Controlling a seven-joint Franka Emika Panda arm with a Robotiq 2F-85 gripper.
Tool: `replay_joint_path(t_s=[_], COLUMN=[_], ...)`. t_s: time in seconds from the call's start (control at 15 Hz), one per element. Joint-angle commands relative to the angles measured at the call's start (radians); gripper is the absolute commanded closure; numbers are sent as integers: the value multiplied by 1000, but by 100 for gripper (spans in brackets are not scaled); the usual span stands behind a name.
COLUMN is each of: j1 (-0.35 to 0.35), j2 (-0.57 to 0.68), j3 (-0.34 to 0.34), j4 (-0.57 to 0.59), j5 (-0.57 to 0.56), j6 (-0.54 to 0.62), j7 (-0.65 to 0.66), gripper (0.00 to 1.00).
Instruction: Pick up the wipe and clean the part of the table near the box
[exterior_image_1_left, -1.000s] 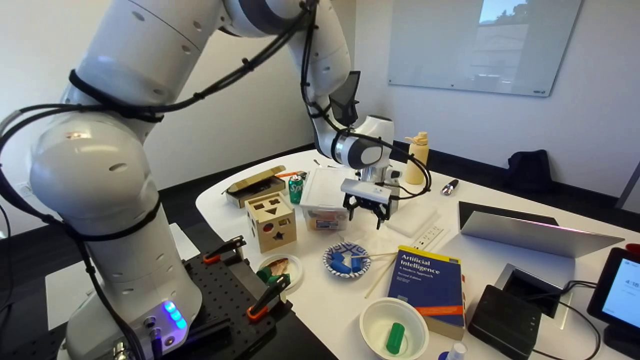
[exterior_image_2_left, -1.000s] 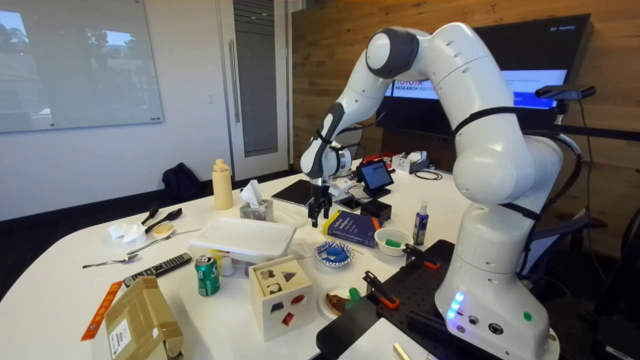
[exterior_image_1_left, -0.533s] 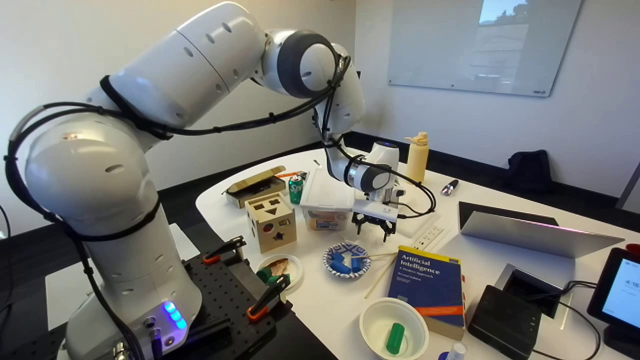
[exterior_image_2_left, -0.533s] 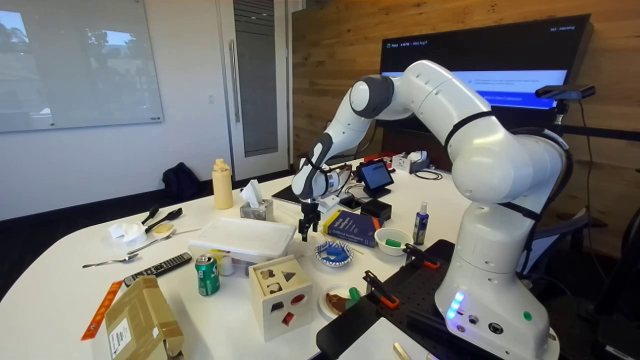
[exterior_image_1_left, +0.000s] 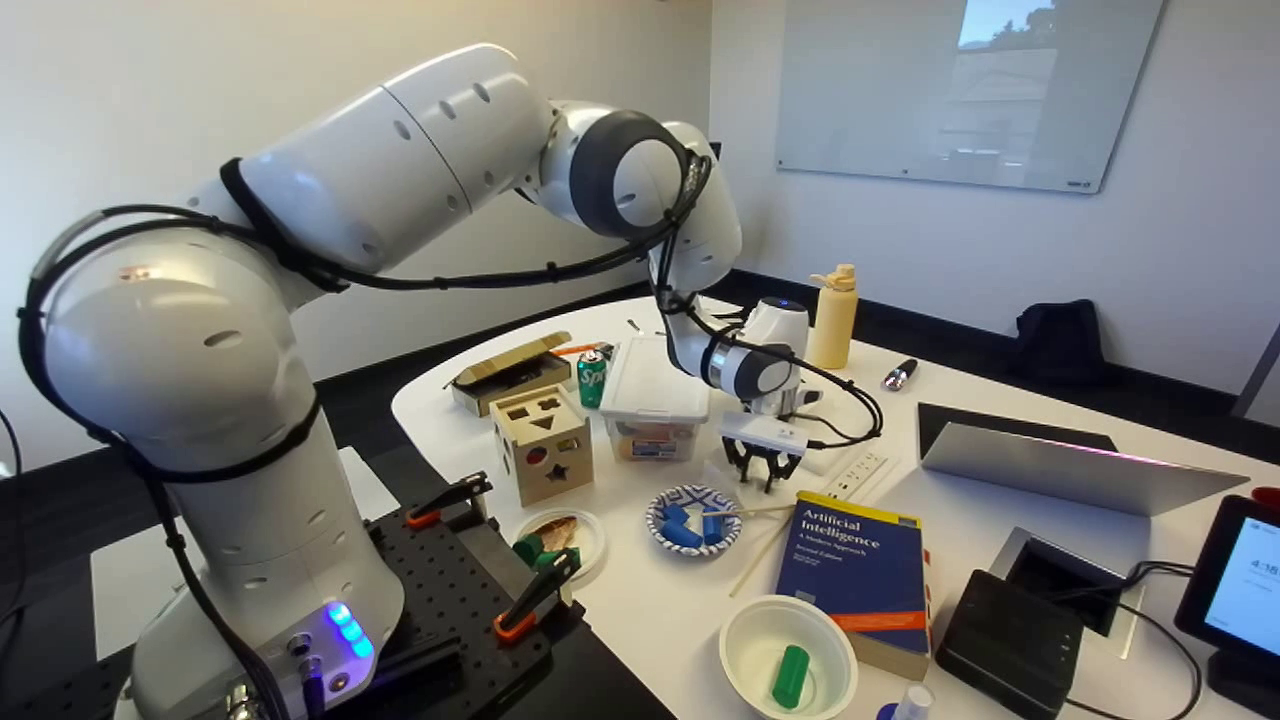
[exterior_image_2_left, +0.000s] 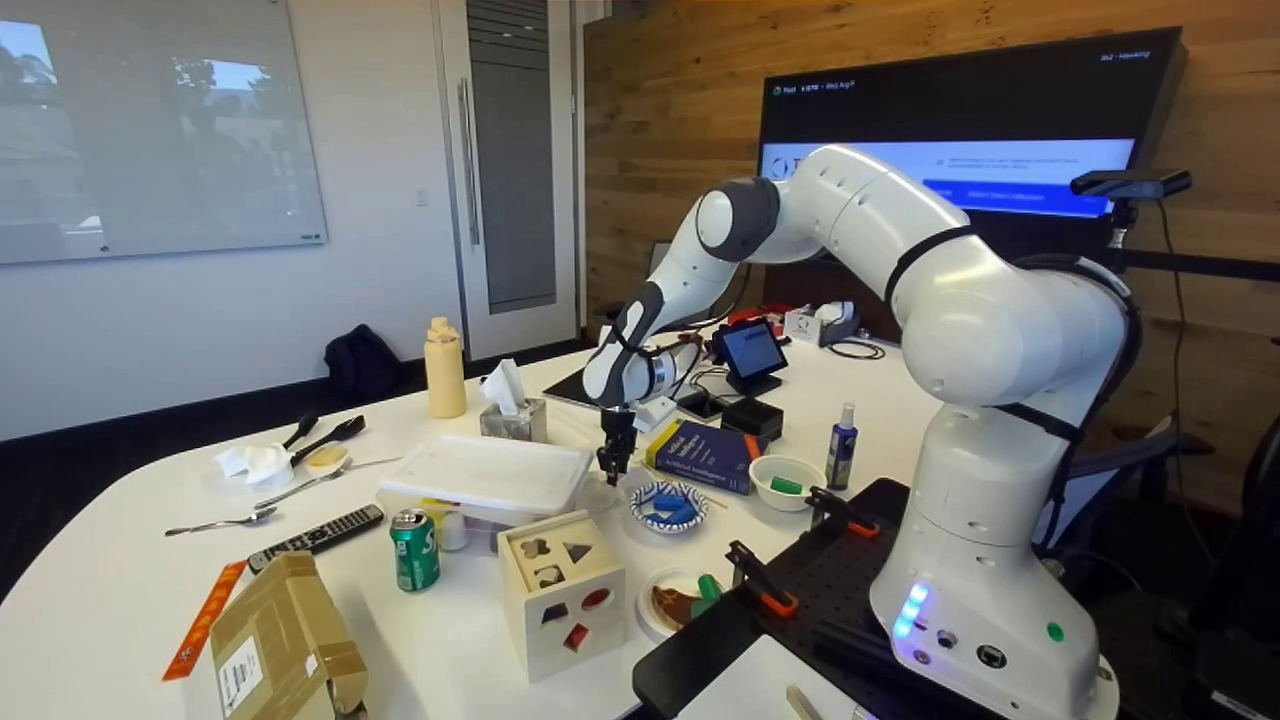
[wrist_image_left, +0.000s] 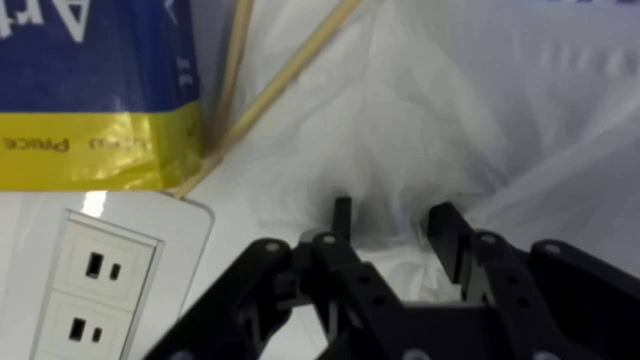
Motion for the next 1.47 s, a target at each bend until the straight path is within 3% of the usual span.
replay_joint_path(t_s=[0.0, 0.13, 0.67, 1.13, 1.4], j1=[-16, -27, -42, -70, -100], j2=[18, 6, -173, -389, -491], j3=[11, 17, 28, 44, 89], j4=[30, 16, -132, -351, -565], j5=[-23, -23, 4, 100, 205], j6=[-9, -2, -49, -252, -170], j7=[-10, -13, 52, 68, 19], gripper=[86, 99, 100, 100, 100])
